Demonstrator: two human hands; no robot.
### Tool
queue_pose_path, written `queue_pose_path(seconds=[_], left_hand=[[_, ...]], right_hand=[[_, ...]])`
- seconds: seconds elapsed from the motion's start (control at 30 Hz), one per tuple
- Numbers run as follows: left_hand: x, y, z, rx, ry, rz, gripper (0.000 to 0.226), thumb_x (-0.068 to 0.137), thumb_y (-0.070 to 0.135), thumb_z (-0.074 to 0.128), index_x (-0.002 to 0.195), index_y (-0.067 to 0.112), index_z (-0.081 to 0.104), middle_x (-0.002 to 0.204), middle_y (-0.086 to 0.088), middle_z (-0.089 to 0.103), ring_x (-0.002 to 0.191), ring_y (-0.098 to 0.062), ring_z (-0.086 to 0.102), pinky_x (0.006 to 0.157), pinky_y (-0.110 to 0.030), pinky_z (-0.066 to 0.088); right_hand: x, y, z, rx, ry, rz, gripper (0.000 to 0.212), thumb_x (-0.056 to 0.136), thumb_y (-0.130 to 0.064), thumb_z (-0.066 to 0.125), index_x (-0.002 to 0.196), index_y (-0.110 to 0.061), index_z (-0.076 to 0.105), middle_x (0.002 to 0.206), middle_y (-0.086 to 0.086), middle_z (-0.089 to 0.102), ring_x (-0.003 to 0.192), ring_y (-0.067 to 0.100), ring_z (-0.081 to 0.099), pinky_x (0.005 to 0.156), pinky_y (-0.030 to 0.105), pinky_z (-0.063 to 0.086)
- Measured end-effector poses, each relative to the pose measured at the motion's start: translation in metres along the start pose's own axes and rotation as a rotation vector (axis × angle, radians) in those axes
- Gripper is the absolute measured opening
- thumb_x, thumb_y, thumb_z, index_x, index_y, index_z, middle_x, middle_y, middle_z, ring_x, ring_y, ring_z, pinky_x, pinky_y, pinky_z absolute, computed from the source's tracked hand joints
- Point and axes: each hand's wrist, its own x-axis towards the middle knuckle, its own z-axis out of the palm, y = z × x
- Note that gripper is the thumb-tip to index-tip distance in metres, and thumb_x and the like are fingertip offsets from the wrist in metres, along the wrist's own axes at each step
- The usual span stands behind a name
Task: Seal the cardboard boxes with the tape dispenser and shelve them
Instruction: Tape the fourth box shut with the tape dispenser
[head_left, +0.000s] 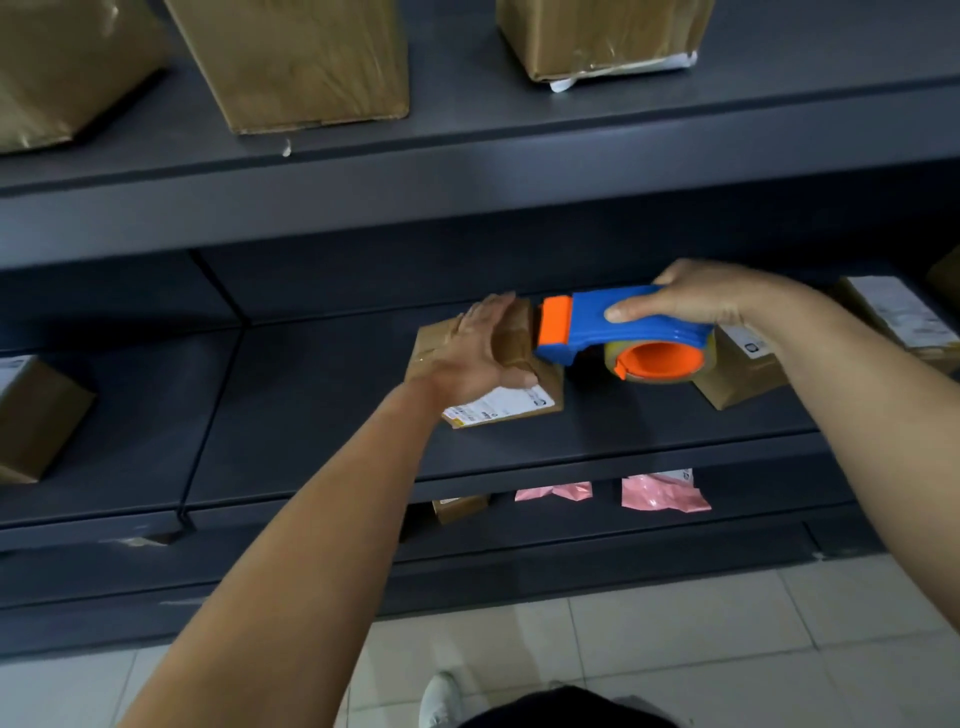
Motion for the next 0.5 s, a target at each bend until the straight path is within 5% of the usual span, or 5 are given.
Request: queue_pose_path(seconds=[0.1,0.2,0.37,0.43,0.5], left_hand=[[-0.013,-0.022,-0.023,-0.416,-0.058,-0.062,0.104,0.064,0.035,0.083,0.145,0.048,0.018,0.144,0.006,0.043,0.129,-0.015,0.046,0.110,-0.038,0.036],[-0.032,-0.040,-0.044,-0.711,-0.139,-0.070,0.098,0.069,0.010,0.073,0.149,0.032,0.022,0.136,-0.005,0.052,0.116,-0.022,0.058,0.100,-0.042,0.047],[-0.053,-0.069,-0.057,-1.281,-0.034,-0.146,0.067,0.072,0.012,0.042,0.139,0.010,0.043,0.120,-0.015,0.059,0.100,-0.026,0.060,0.084,-0.036,0.051],[-0.057,-0.072,-0.059,-1.252,0.104,-0.209,0.038,0.093,0.019,0.040,0.124,0.006,0.056,0.107,-0.012,0.067,0.093,-0.021,0.063,0.081,-0.030,0.052],[-0.054,-0.076,-0.059,-1.072,0.267,-0.338,0.034,0.103,0.025,0.037,0.112,0.005,0.062,0.101,-0.012,0.069,0.087,-0.021,0.065,0.081,-0.032,0.052]], right_hand=[[0.000,-0.038,-0.004,0.023,0.003,-0.077,0.050,0.071,-0.061,0.070,0.080,-0.011,0.065,0.073,0.006,0.065,0.065,0.022,0.058,0.064,0.030,0.038],[0.007,-0.075,0.009,0.011,-0.014,-0.147,0.047,0.070,-0.061,0.071,0.070,-0.015,0.062,0.067,0.004,0.064,0.059,0.019,0.056,0.062,0.029,0.039],[0.015,-0.131,0.033,-0.047,-0.012,-0.225,0.046,0.072,-0.062,0.069,0.072,-0.017,0.060,0.069,0.001,0.062,0.060,0.016,0.056,0.055,0.026,0.039],[0.019,-0.147,0.044,-0.063,-0.025,-0.238,0.045,0.073,-0.061,0.069,0.072,-0.017,0.059,0.069,0.001,0.061,0.059,0.015,0.055,0.054,0.026,0.039],[0.022,-0.160,0.053,-0.071,-0.024,-0.242,0.045,0.072,-0.061,0.070,0.072,-0.018,0.058,0.071,0.001,0.061,0.060,0.015,0.056,0.055,0.026,0.039]])
